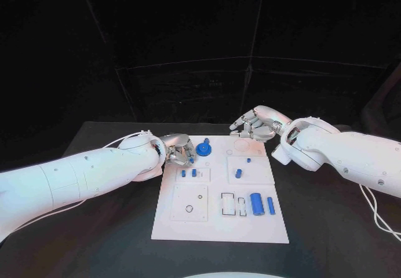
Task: Assemble the parts on the task board
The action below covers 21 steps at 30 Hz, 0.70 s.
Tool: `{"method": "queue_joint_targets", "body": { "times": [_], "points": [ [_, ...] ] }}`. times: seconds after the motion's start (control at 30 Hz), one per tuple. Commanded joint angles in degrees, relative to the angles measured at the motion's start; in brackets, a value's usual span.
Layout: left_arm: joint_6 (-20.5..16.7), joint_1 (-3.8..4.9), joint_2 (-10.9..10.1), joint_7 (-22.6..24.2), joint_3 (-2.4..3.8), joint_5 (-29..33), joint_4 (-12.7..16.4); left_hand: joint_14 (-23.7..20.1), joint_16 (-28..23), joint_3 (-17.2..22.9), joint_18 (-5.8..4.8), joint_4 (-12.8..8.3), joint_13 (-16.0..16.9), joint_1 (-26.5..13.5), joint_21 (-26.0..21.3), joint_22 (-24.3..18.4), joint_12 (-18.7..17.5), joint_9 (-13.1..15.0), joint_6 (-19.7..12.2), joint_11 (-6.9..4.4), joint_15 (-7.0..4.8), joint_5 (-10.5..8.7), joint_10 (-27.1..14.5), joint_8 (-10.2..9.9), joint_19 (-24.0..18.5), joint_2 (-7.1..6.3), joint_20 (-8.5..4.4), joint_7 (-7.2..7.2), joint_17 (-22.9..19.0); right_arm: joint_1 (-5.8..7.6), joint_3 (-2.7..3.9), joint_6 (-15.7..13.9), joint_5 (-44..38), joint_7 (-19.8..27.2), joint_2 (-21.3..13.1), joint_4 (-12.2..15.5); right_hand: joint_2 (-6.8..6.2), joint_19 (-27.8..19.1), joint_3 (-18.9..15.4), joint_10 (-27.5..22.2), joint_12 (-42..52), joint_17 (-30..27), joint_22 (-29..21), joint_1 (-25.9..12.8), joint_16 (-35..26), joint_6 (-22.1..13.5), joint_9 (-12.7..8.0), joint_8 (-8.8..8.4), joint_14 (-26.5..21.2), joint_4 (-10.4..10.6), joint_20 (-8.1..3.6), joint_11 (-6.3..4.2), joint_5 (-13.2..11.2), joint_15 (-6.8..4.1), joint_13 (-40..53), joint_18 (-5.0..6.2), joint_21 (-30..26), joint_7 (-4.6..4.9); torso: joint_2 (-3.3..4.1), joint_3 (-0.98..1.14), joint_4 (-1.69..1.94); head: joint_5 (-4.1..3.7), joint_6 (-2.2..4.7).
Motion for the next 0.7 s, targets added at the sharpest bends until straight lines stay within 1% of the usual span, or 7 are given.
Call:
{"method": "queue_joint_targets", "body": {
  "times": [0.03,0.17,0.2,0.23,0.5,0.63,0.7],
  "points": [
    [0.8,0.06,0.1,-0.7,0.03,-0.2,-0.1,-0.3,-0.3,-0.5,-0.1,0.0,0.1,-0.2,-0.6,-0.6,-0.6,-0.1,-1.1,0.29,0.37,-0.12,-1.8,-0.7,-0.6,-0.45,0.07,-0.07,-0.5,0.11,0.03,0.3,0.2,0.6,0.0,0.0,0.43,-0.2,0.0,-0.2,0.1,0.0,-0.1,0.1,-0.1,-0.2,0.1,0.35,1.1,0.4,0.07,-0.07,0.2,-0.14,0.0,0.46,-0.4,-0.03,-0.02,0.0,0.07,0.0,0.02],
    [0.7,0.06,0.2,-0.8,0.03,-0.2,-0.2,-0.5,-0.4,-0.7,0.02,0.0,0.2,-0.3,-1.0,-1.0,-0.6,0.0,-1.6,0.43,0.5,-0.12,-2.8,-1.0,-0.9,-0.5,0.23,-0.12,-0.8,0.11,0.03,0.3,0.2,0.6,0.0,0.0,0.43,-0.2,0.0,-0.2,0.1,0.0,-0.1,0.1,-0.1,-0.2,0.1,0.35,1.1,0.4,0.07,-0.07,0.2,-0.14,0.0,0.46,-0.4,-0.03,-0.03,-0.01,0.04,0.0,0.0],
    [0.7,0.06,0.2,-0.8,0.03,-0.2,-0.2,-0.5,-0.4,-0.7,0.02,0.0,0.2,-0.3,-1.0,-1.0,-0.6,0.0,-1.6,0.43,0.51,-0.12,-2.8,-1.0,-0.9,-0.5,0.23,-0.12,-0.9,0.11,0.03,0.3,0.2,0.6,0.0,0.0,0.43,-0.2,0.0,-0.2,0.1,0.0,-0.1,0.1,-0.1,-0.2,0.1,0.35,1.1,0.4,0.07,-0.07,0.2,-0.14,0.0,0.46,-0.4,-0.03,-0.04,0.01,0.05,-0.01,0.0],
    [0.7,0.06,0.1,-0.8,0.03,-0.2,-0.2,-0.5,-0.4,-0.7,0.02,0.0,0.2,-0.3,-1.0,-1.0,-0.6,0.0,-1.6,0.43,0.51,-0.12,-2.8,-1.0,-0.9,-0.5,0.23,-0.12,-0.9,0.11,0.03,0.3,0.2,0.6,0.0,0.0,0.43,-0.2,0.0,-0.2,0.1,0.0,-0.1,0.1,-0.1,-0.2,0.1,0.35,1.1,0.4,0.07,-0.07,0.2,-0.14,0.0,0.46,-0.4,-0.03,-0.02,-0.02,0.04,-0.01,0.01],
    [0.7,0.06,0.2,-0.9,0.03,-0.2,-0.2,-0.5,-0.3,-0.8,0.08,0.1,0.4,-0.3,-1.2,-1.1,-0.3,0.0,-1.5,0.38,0.51,-0.12,-2.7,-1.0,-1.1,-0.36,0.29,-0.25,-0.9,0.11,0.03,0.2,0.2,0.6,0.0,0.0,0.43,-0.2,0.0,-0.2,0.1,0.0,-0.1,0.1,-0.1,-0.2,0.1,0.35,1.1,0.4,0.07,-0.07,0.2,-0.14,0.0,0.46,-0.4,-0.03,-0.02,-0.01,0.02,0.02,-0.08],
    [0.5,0.06,0.1,-0.9,0.03,-0.1,-0.1,-0.6,-0.4,-1.1,0.14,0.0,0.4,-0.3,-1.3,-1.3,-0.2,0.1,-1.5,0.43,0.53,-0.12,-3.2,-1.0,-1.2,-0.55,0.34,-0.37,-1.2,0.11,0.03,0.2,0.2,0.6,0.0,-0.1,0.43,-0.2,0.0,-0.2,0.1,0.0,-0.1,0.1,-0.1,-0.2,0.1,0.35,1.1,0.4,0.07,-0.07,0.2,-0.14,0.0,0.46,-0.4,-0.03,0.0,-0.03,0.03,0.03,-0.02],
    [0.1,0.06,-0.1,-0.8,0.03,0.4,0.0,-0.8,-0.6,-1.3,0.26,-0.1,0.4,-0.2,-1.8,-1.8,-0.3,0.0,-1.9,0.58,0.62,-0.12,-4.3,-1.2,-1.5,-0.75,0.42,-0.36,-1.6,0.11,0.03,0.2,0.2,0.4,0.0,-0.2,0.44,-0.3,-0.1,-0.3,-0.1,-0.1,-0.2,0.2,-0.3,-0.2,0.1,0.37,1.1,0.4,0.06,-0.07,0.2,-0.14,-0.2,0.49,-0.5,-0.03,-0.01,-0.06,0.04,0.01,-0.02]
  ]
}}
